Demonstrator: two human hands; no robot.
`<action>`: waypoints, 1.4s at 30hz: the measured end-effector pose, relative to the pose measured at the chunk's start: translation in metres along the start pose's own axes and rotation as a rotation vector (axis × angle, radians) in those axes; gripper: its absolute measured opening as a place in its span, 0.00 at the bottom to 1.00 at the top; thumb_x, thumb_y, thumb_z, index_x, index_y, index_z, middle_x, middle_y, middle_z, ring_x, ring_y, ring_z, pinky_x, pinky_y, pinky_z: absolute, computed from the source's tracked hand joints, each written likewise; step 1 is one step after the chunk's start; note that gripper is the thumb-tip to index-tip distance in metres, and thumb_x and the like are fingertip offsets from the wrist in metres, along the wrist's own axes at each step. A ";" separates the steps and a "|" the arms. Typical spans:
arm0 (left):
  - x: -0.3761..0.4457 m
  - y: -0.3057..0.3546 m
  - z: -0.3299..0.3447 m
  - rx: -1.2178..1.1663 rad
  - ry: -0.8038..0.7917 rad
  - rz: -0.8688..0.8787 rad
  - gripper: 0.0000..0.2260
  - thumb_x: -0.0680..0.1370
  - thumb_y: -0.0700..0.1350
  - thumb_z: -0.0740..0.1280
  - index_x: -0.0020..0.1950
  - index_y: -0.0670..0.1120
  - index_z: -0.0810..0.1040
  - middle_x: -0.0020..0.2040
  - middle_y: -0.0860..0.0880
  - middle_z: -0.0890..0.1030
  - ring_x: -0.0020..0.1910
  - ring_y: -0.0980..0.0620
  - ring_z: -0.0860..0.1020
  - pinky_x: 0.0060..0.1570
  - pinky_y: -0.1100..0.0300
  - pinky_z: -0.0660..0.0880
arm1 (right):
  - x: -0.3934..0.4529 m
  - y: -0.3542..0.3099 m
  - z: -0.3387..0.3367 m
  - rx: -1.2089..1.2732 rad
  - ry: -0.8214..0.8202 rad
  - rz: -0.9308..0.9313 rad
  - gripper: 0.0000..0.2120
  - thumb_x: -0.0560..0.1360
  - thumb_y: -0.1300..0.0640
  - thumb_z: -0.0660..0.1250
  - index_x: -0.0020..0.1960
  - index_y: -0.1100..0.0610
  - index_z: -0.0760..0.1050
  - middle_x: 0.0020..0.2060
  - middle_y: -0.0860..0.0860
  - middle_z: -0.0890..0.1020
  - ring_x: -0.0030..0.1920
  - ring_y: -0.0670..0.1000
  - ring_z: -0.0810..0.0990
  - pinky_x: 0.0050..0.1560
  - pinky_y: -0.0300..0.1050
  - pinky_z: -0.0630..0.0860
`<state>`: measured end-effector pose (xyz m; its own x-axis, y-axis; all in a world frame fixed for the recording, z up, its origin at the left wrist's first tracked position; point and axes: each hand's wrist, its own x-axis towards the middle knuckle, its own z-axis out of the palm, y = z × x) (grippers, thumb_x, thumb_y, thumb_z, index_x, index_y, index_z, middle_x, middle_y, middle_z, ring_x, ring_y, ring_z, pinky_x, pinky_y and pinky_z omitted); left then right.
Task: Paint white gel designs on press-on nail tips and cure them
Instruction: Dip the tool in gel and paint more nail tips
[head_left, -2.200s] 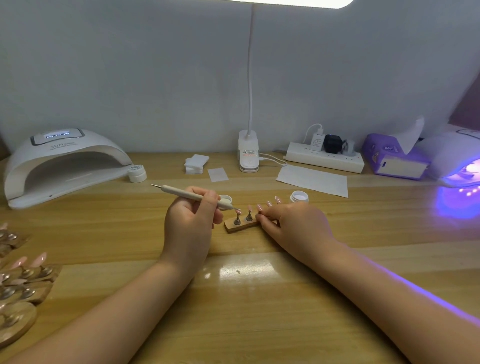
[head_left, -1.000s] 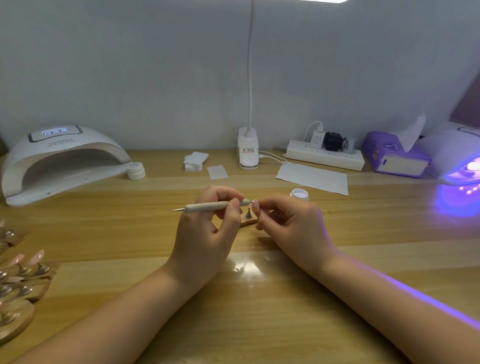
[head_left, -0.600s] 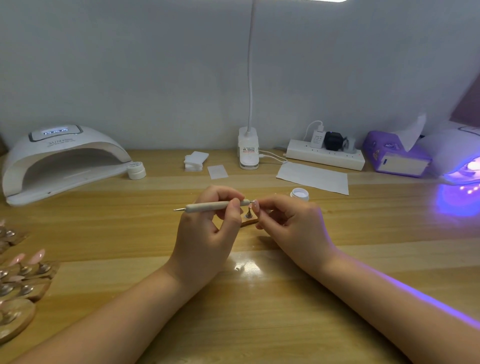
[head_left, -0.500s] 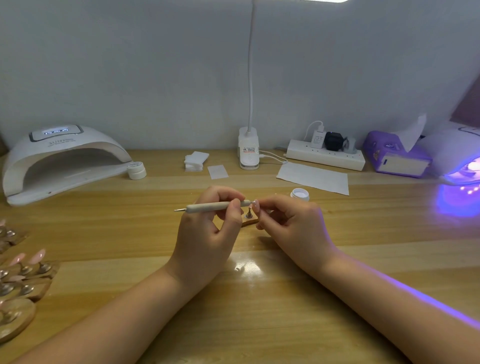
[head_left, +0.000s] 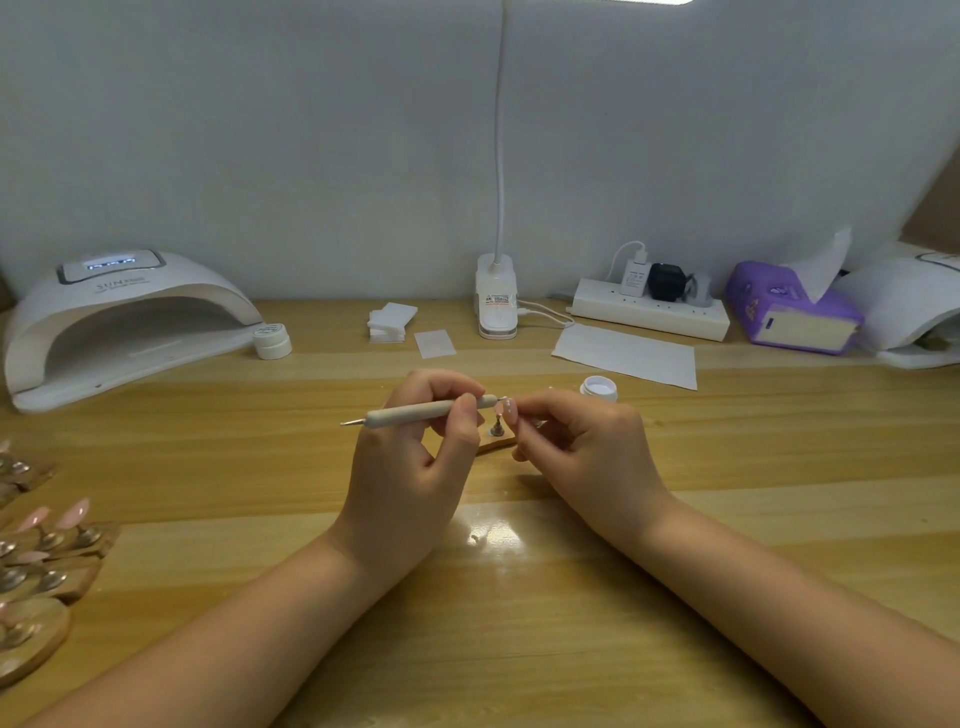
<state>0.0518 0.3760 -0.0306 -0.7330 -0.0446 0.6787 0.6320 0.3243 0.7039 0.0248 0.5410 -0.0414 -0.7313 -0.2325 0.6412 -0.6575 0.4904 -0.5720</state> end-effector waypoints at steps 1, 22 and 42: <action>0.000 0.000 0.000 -0.008 0.011 0.003 0.06 0.76 0.51 0.60 0.48 0.53 0.75 0.42 0.50 0.81 0.42 0.52 0.80 0.40 0.61 0.77 | 0.000 0.000 0.000 0.003 0.003 0.006 0.05 0.76 0.62 0.70 0.51 0.57 0.83 0.39 0.48 0.84 0.36 0.49 0.83 0.51 0.56 0.80; -0.001 0.002 0.001 -0.012 -0.009 0.026 0.05 0.76 0.50 0.60 0.47 0.53 0.74 0.40 0.51 0.80 0.40 0.54 0.79 0.40 0.65 0.75 | 0.000 0.003 0.000 0.034 0.030 0.002 0.06 0.75 0.63 0.70 0.51 0.58 0.82 0.39 0.50 0.84 0.36 0.46 0.83 0.39 0.47 0.81; -0.001 0.003 0.001 0.009 -0.036 0.022 0.05 0.76 0.50 0.59 0.47 0.54 0.74 0.39 0.51 0.80 0.40 0.53 0.79 0.39 0.64 0.75 | 0.000 0.005 0.000 0.022 0.032 -0.028 0.07 0.75 0.63 0.71 0.52 0.58 0.82 0.40 0.49 0.84 0.35 0.44 0.83 0.38 0.45 0.81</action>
<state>0.0539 0.3776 -0.0291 -0.7274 -0.0034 0.6862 0.6462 0.3333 0.6866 0.0219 0.5436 -0.0438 -0.7068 -0.2189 0.6727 -0.6815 0.4657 -0.5646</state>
